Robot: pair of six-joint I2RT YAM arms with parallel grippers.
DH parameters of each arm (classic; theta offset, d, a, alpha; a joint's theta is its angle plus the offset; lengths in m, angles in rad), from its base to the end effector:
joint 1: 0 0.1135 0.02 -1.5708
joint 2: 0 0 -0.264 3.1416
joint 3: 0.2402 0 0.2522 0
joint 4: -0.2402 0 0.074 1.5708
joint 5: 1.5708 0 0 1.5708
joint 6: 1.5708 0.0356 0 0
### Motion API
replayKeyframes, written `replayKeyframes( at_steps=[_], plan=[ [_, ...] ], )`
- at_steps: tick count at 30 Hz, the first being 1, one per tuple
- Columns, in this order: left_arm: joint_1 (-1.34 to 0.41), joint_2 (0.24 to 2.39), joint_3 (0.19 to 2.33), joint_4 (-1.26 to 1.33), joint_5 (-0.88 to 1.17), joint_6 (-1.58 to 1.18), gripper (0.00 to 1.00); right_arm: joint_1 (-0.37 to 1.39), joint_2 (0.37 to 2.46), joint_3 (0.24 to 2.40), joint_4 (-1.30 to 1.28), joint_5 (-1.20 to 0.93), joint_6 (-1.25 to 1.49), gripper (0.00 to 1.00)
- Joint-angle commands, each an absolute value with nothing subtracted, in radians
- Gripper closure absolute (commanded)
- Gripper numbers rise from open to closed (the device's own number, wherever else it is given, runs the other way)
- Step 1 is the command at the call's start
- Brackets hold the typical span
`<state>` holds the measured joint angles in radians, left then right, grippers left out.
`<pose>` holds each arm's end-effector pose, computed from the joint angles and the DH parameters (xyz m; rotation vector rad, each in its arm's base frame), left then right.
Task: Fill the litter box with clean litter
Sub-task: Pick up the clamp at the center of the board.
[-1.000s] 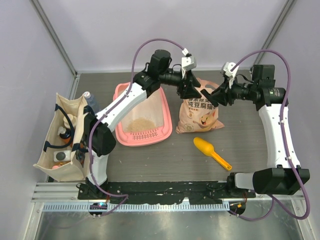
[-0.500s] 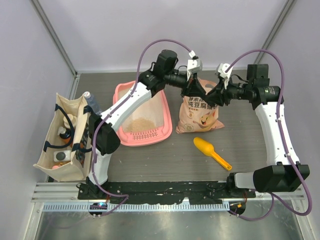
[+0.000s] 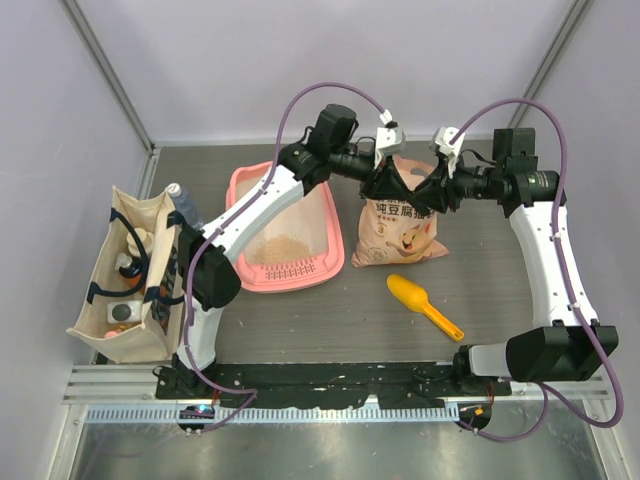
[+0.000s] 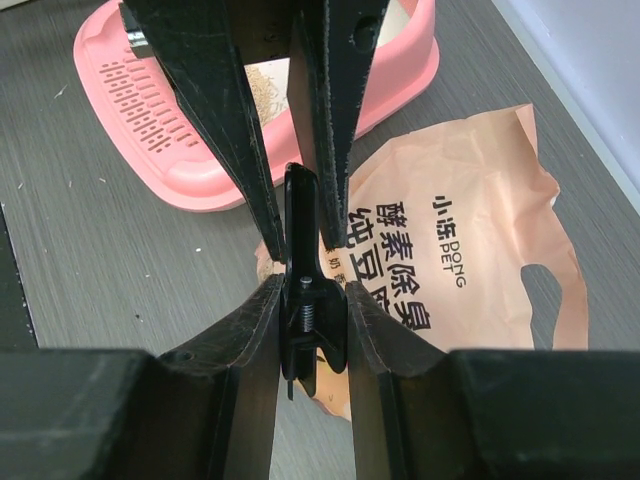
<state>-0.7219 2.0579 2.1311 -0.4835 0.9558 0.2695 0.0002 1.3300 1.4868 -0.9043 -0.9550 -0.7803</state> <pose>0.3337 -0.3325 0.3868 1.4627 1.3566 -1.2313 0.2590 0.0291 0.4031 -1.1658 1.6594 0.6183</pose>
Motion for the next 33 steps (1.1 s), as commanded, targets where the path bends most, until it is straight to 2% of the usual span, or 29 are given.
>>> replayKeyframes(
  at_steps=[1,2,3,4,5,6,8,9,10,14,17,21,26,33],
  plan=[
    [-0.723,2.048,2.164,-0.479,0.976,0.285,0.8,0.0,1.336,1.519,-0.908,-0.963,-0.796,0.99],
    [-0.723,2.052,2.174,-0.48,0.986,0.282,0.84,0.0,1.341,1.522,-0.91,-0.962,-0.798,0.99],
    [-0.721,2.063,2.195,-0.491,0.994,0.282,0.95,0.0,1.344,1.52,-0.914,-0.963,-0.795,0.98],
    [-0.721,2.066,2.206,-0.503,1.0,0.285,1.0,0.0,1.348,1.531,-0.923,-0.963,-0.789,0.91],
    [-0.721,2.068,2.212,-0.527,1.012,0.293,1.0,0.0,1.359,1.546,-0.945,-0.969,-0.79,0.77],
    [-0.715,2.065,2.215,-0.543,1.023,0.323,1.0,0.0,1.38,1.563,-1.003,-0.969,-0.798,0.44],
    [-0.709,2.054,2.214,-0.613,1.032,0.386,1.0,-0.008,1.408,1.626,-1.105,-0.98,-0.885,0.29],
    [-0.706,2.043,2.212,-0.65,1.028,0.429,1.0,-0.008,1.431,1.641,-1.22,-0.977,-1.011,0.2],
    [-0.706,2.034,2.212,-0.687,1.022,0.546,1.0,-0.008,1.437,1.66,-1.273,-0.976,-1.066,0.18],
    [-0.707,1.997,2.182,-0.82,0.996,0.761,1.0,-0.008,1.445,1.661,-1.361,-1.002,-1.16,0.14],
    [-0.707,1.953,2.114,-0.764,0.979,0.782,1.0,0.0,1.436,1.649,-1.362,-1.012,-1.201,0.13],
    [-0.712,1.93,2.079,-0.733,0.971,0.778,1.0,0.04,1.411,1.606,-1.229,-1.005,-1.134,0.13],
    [-0.716,1.918,2.059,-0.703,0.966,0.77,1.0,0.061,1.39,1.537,-1.091,-0.986,-1.054,0.2],
    [-0.726,1.917,2.062,-0.715,0.943,0.778,1.0,0.08,1.408,1.545,-1.014,-1.012,-0.999,0.3]
  ],
)
